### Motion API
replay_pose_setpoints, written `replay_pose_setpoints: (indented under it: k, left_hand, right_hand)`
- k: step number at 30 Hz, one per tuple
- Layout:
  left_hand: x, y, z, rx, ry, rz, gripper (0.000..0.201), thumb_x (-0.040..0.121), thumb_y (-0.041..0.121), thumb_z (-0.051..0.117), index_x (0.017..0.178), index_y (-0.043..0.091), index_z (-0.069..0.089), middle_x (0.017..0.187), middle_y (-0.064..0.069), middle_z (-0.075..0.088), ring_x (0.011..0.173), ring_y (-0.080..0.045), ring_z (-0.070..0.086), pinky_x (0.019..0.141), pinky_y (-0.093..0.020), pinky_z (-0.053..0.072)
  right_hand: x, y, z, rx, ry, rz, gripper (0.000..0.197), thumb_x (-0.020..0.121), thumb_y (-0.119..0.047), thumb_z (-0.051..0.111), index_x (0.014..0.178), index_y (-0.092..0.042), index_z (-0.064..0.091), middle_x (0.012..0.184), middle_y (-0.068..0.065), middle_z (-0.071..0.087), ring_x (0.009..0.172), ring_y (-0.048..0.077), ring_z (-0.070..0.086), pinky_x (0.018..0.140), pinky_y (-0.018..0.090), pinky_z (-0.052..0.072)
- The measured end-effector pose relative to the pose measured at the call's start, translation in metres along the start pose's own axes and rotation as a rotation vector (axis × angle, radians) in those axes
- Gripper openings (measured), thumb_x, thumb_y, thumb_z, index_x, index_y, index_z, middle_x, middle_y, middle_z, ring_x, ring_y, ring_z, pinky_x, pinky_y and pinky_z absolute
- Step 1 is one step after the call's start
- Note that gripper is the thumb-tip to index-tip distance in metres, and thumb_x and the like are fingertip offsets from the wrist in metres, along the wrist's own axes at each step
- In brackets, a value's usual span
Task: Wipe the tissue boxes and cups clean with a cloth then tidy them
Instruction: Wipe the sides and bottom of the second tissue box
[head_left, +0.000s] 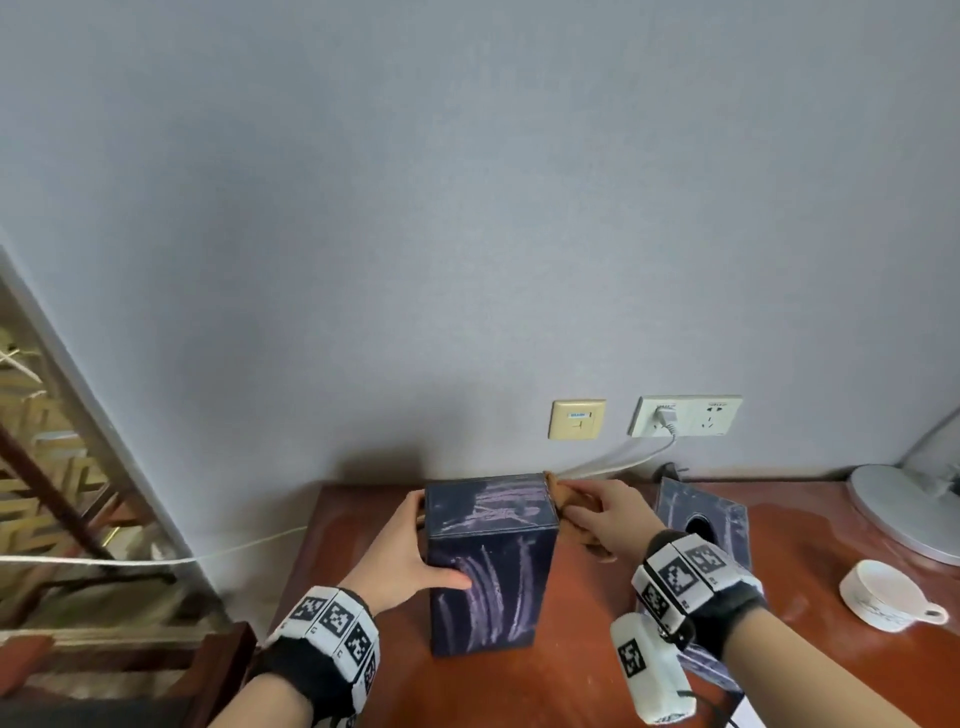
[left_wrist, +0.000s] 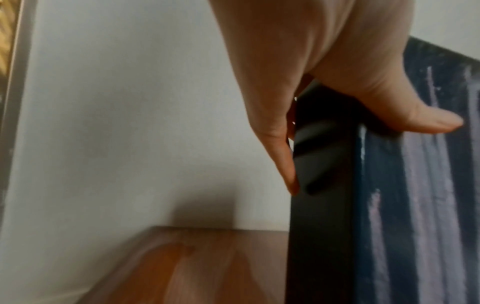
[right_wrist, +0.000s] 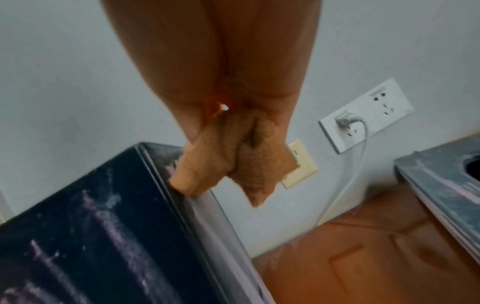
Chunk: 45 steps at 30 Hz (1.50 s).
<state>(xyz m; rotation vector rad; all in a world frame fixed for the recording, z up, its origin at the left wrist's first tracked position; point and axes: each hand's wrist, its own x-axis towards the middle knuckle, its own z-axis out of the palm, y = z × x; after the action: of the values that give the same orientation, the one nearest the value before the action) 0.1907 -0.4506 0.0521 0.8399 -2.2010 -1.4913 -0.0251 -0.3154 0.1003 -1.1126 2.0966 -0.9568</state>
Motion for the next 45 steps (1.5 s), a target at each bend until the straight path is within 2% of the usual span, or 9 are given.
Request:
replay_pose_setpoints:
  k: [5,8,13,19,25,33,37,41,45]
  left_hand:
    - [0.005,0.012,-0.020,-0.004,-0.048,0.013,0.109,0.047,0.037,0.089,0.138,0.037,0.029,0.130,0.021,0.045,0.122,0.006,0.041,0.104,-0.018,0.033]
    - [0.005,0.016,-0.021,0.065,-0.001,0.020,0.078,0.057,0.024,0.090,0.121,0.039,0.048,0.123,0.019,0.053,0.117,0.001,0.049,0.094,-0.013,0.042]
    - [0.006,0.017,-0.017,0.091,0.071,0.057,0.073,0.057,0.020,0.090,0.119,0.030,0.055,0.114,0.017,0.060,0.102,0.013,0.053,0.074,0.003,0.040]
    - [0.006,0.019,-0.015,0.118,0.093,0.078,0.068,0.055,0.018,0.091,0.112,0.030,0.057,0.109,0.014,0.063,0.100,0.008,0.057,0.076,0.002,0.039]
    - [0.006,0.024,-0.018,0.167,0.046,0.052,0.066,0.053,0.024,0.092,0.107,0.038,0.055,0.106,0.016,0.064,0.098,0.004,0.060,0.076,-0.001,0.042]
    - [0.011,0.024,-0.020,0.249,0.031,0.071,0.067,0.051,0.029,0.092,0.108,0.036,0.056,0.105,0.017,0.063,0.096,0.001,0.059,0.082,-0.010,0.045]
    - [0.012,0.023,-0.019,0.268,0.029,0.081,0.069,0.051,0.030,0.092,0.110,0.031,0.057,0.107,0.014,0.064,0.099,-0.001,0.059,0.089,-0.015,0.046]
    - [0.011,0.022,-0.019,0.282,0.053,0.083,0.073,0.053,0.027,0.091,0.118,0.025,0.058,0.108,0.012,0.064,0.099,-0.003,0.059,0.093,-0.022,0.048]
    - [0.010,0.023,-0.019,0.284,0.048,0.059,0.076,0.051,0.031,0.092,0.119,0.027,0.056,0.110,0.013,0.063,0.101,-0.005,0.058,0.091,-0.021,0.047]
  right_hand:
    - [-0.004,-0.036,-0.015,-0.081,0.196,-0.141,0.036,0.091,-0.010,0.055,0.126,-0.015,0.055,0.102,-0.003,0.061,0.092,0.007,0.051,0.066,0.004,0.036]
    - [-0.009,-0.046,-0.008,-0.091,-0.052,-0.185,0.038,0.093,-0.013,0.052,0.131,-0.014,0.051,0.110,-0.007,0.063,0.097,0.006,0.059,0.079,0.007,0.040]
    - [-0.011,-0.026,0.019,-0.506,-0.143,-0.307,0.059,0.094,-0.033,0.049,0.146,-0.025,0.023,0.156,-0.005,0.008,0.145,0.012,0.007,0.115,0.022,0.007]
    - [-0.022,-0.015,0.021,-0.421,-0.131,-0.544,0.058,0.079,-0.002,0.066,0.131,-0.023,0.052,0.139,-0.018,0.031,0.135,-0.002,0.018,0.113,0.011,0.009]
    - [-0.016,-0.044,-0.030,-0.143,-0.220,-0.290,0.043,0.086,0.004,0.057,0.123,-0.017,0.061,0.111,-0.001,0.067,0.101,0.006,0.062,0.095,0.019,0.044]
    - [-0.006,-0.028,0.034,-0.408,-0.108,-0.398,0.050,0.096,-0.027,0.046,0.143,-0.025,0.029,0.153,-0.009,0.019,0.144,0.007,0.007,0.113,0.017,-0.001]
    - [-0.009,-0.028,0.026,-0.372,-0.170,-0.494,0.047,0.093,-0.014,0.051,0.138,-0.025,0.042,0.146,-0.016,0.027,0.140,0.001,0.013,0.119,0.027,0.006]
    - [-0.025,-0.047,0.033,-0.308,-0.402,-0.562,0.044,0.084,0.004,0.055,0.119,-0.020,0.063,0.134,-0.018,0.047,0.130,-0.006,0.033,0.110,0.011,0.021]
    - [-0.018,-0.068,0.011,-0.074,-0.412,-0.334,0.037,0.089,0.004,0.051,0.117,-0.017,0.064,0.091,-0.014,0.068,0.085,-0.010,0.062,0.087,0.015,0.047]
